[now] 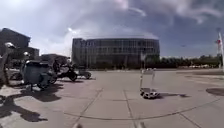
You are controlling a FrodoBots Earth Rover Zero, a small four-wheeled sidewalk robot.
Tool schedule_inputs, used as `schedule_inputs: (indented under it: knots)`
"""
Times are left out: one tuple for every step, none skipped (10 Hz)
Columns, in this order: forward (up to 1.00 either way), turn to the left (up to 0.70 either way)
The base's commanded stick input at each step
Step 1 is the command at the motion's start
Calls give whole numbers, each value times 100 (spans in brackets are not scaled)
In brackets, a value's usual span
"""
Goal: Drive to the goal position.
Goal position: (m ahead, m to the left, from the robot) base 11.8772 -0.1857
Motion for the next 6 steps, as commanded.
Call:
schedule_inputs:
  knots:
    - [70, -5]
    - [70, -5]
    - [70, -5]
    - [70, -2]
    - [70, 5]
    - [70, 9]
